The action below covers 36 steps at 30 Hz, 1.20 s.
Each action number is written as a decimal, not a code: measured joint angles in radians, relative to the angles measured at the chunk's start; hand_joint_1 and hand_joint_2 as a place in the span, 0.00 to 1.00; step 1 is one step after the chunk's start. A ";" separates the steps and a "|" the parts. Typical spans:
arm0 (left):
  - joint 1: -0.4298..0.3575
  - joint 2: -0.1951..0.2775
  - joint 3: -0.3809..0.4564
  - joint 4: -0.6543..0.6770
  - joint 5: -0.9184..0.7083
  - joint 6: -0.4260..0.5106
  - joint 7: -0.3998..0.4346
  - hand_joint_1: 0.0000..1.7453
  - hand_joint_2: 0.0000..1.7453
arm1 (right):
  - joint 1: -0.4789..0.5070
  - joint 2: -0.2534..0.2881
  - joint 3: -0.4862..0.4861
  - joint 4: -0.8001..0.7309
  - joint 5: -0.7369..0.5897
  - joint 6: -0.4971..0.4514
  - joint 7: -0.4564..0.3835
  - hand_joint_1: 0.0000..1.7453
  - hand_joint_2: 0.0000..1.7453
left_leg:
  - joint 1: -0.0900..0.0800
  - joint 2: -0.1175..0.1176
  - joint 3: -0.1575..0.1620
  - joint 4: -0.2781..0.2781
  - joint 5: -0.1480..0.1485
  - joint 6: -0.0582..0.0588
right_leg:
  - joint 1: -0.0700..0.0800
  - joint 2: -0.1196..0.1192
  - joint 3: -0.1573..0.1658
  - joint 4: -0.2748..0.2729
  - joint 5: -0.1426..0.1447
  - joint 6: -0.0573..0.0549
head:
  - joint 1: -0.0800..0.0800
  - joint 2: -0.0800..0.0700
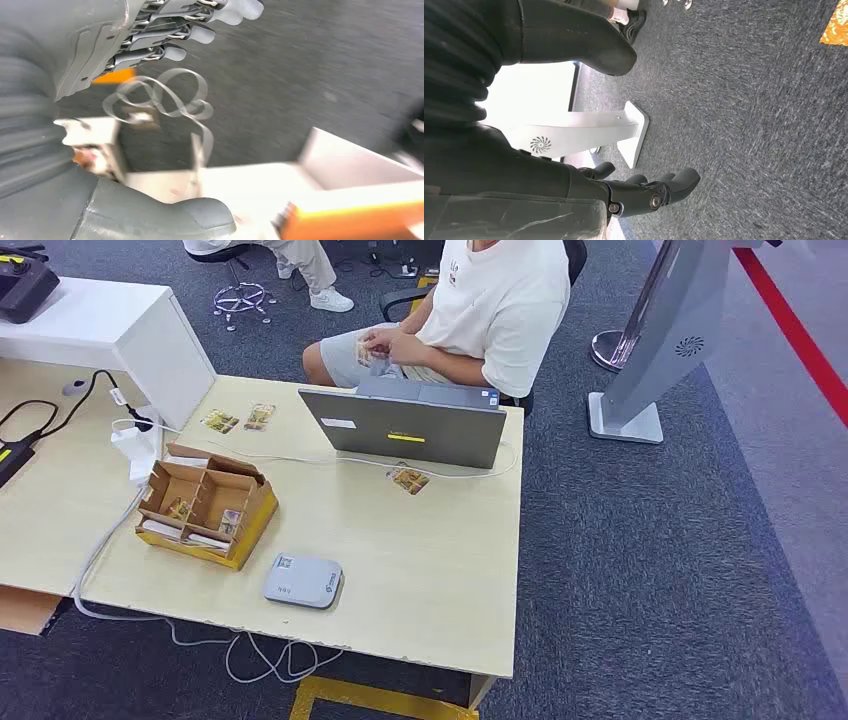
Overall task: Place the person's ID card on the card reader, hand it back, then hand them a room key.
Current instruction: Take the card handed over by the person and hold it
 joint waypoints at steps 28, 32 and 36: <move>-0.163 0.220 -0.790 -0.660 -0.328 0.407 -0.168 0.00 0.00 | -0.016 0.001 0.024 0.006 0.001 0.000 -0.003 0.00 1.00 | 0.003 -0.007 -0.001 0.001 0.006 -0.003 | 0.001 -0.007 -0.003 0.000 0.003 -0.002 | 0.000 0.000; -0.304 0.240 -1.062 -0.608 -0.605 0.462 -0.154 0.00 0.75 | -0.022 0.004 0.041 0.009 0.003 0.000 -0.002 0.00 1.00 | 0.002 -0.007 -0.001 0.001 0.008 -0.002 | 0.001 -0.006 -0.003 0.000 0.007 -0.001 | 0.000 0.000; -0.410 0.249 -1.333 -0.529 -0.929 0.431 -0.062 0.00 1.00 | -0.021 0.005 0.057 0.010 0.004 0.000 0.001 0.00 1.00 | 0.000 -0.006 -0.002 0.001 0.009 -0.001 | -0.001 -0.004 -0.004 0.000 0.008 0.001 | 0.000 0.000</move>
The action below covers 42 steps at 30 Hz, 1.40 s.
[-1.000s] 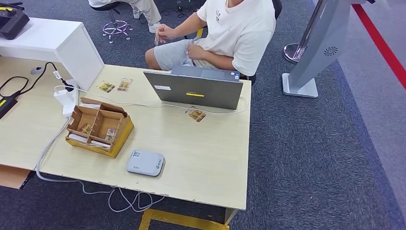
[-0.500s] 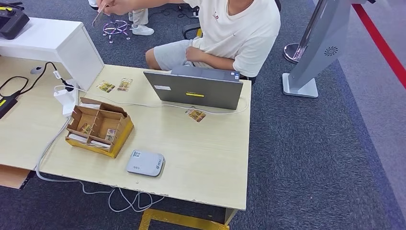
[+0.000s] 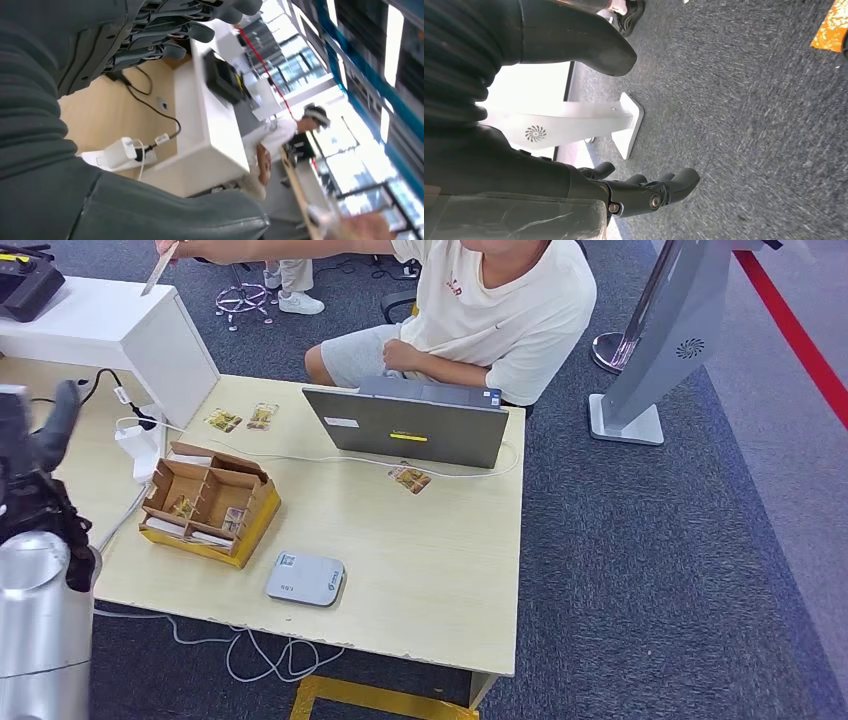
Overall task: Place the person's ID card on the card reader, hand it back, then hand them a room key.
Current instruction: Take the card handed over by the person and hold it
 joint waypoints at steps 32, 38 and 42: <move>-0.555 -0.031 -0.705 0.669 -1.111 -0.058 0.128 0.00 1.00 | 0.008 0.000 0.121 0.000 0.000 0.000 -0.004 0.00 1.00 | -0.001 0.007 -0.001 0.000 0.000 0.000 | -0.001 0.006 0.000 0.001 0.001 0.000 | -0.001 0.000; -0.563 -0.046 -0.711 0.713 -1.106 -0.044 0.141 0.00 1.00 | 0.011 0.000 0.129 0.000 0.000 0.000 0.000 0.00 1.00 | -0.001 0.007 -0.001 0.000 0.000 0.000 | -0.001 0.007 -0.001 0.001 0.001 0.000 | -0.001 0.000; -0.564 -0.048 -0.711 0.731 -1.105 -0.042 0.142 0.00 1.00 | 0.011 0.000 0.130 0.000 0.000 0.000 0.000 0.00 1.00 | -0.001 0.007 -0.001 0.000 0.000 0.000 | -0.001 0.007 -0.001 0.001 0.000 0.000 | -0.001 0.000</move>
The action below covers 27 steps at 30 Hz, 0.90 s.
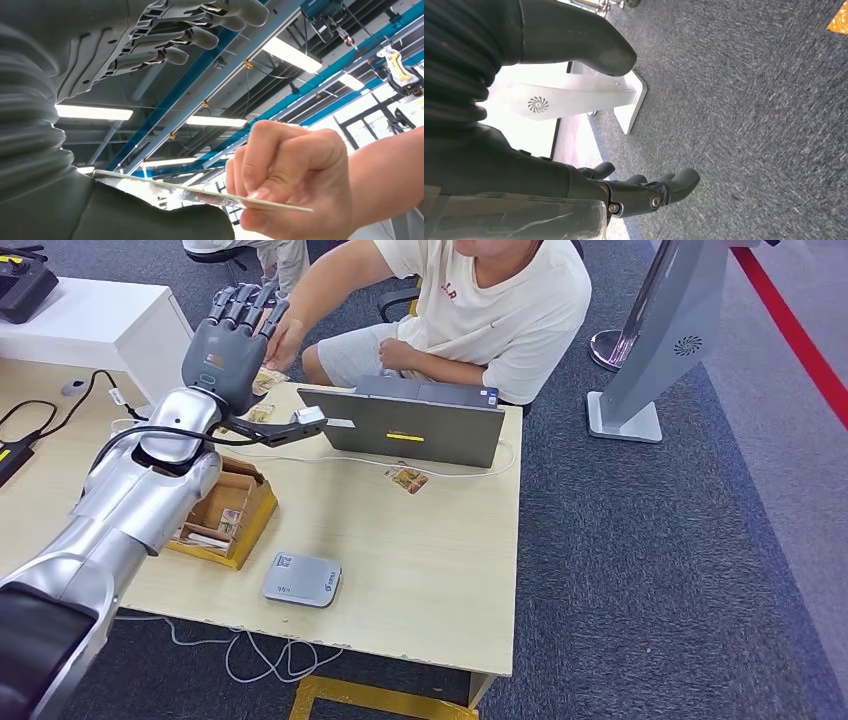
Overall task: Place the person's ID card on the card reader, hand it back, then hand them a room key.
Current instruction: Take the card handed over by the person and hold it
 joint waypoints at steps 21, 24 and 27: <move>0.000 -0.003 0.000 0.028 -0.003 0.017 0.001 0.25 1.00 | 0.000 0.000 0.003 0.001 0.000 0.000 0.000 0.00 1.00 | 0.000 0.000 0.000 0.000 0.000 0.000 | 0.000 0.000 0.000 0.000 0.000 0.000 | 0.000 0.000; 0.000 -0.003 0.000 0.031 -0.002 0.018 0.002 1.00 1.00 | 0.000 0.000 0.004 0.001 0.000 0.000 0.000 0.00 1.00 | 0.000 0.000 0.000 0.000 0.000 0.000 | 0.000 0.000 0.000 0.000 0.000 0.000 | 0.000 0.000; -0.002 -0.003 0.000 0.031 -0.001 0.020 0.000 1.00 1.00 | 0.000 0.000 0.004 0.001 0.000 0.000 -0.001 0.00 1.00 | 0.000 0.000 0.000 0.000 0.000 0.000 | 0.000 0.000 0.000 0.000 0.000 0.000 | 0.000 0.000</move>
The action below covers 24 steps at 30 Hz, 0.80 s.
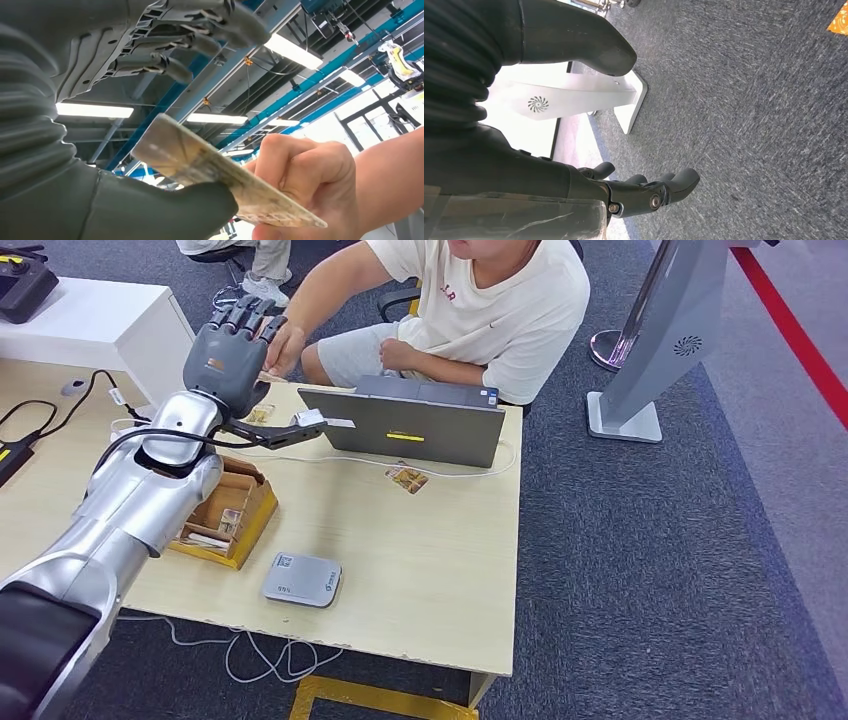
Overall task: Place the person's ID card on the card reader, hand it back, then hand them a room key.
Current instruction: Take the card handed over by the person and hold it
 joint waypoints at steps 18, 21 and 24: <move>-0.008 0.000 0.000 0.000 0.001 -0.002 -0.002 1.00 1.00 | 0.000 0.000 0.004 0.000 0.000 0.000 0.000 0.00 1.00 | 0.000 0.000 0.000 0.000 0.000 0.000 | 0.000 0.000 0.000 0.000 0.000 0.000 | 0.000 0.000; -0.009 0.000 0.000 0.000 0.001 -0.002 -0.002 1.00 1.00 | 0.000 0.000 0.007 0.000 0.000 0.000 0.000 0.00 1.00 | 0.000 0.000 0.000 0.000 0.000 0.000 | 0.000 0.000 0.000 0.000 0.000 0.000 | 0.000 0.000; -0.010 0.000 0.000 0.000 0.001 -0.002 -0.002 1.00 1.00 | 0.000 0.000 0.008 0.000 0.000 0.000 0.000 0.00 1.00 | 0.000 0.000 0.000 0.000 0.000 0.000 | 0.000 0.000 0.000 0.000 0.000 0.000 | 0.000 0.000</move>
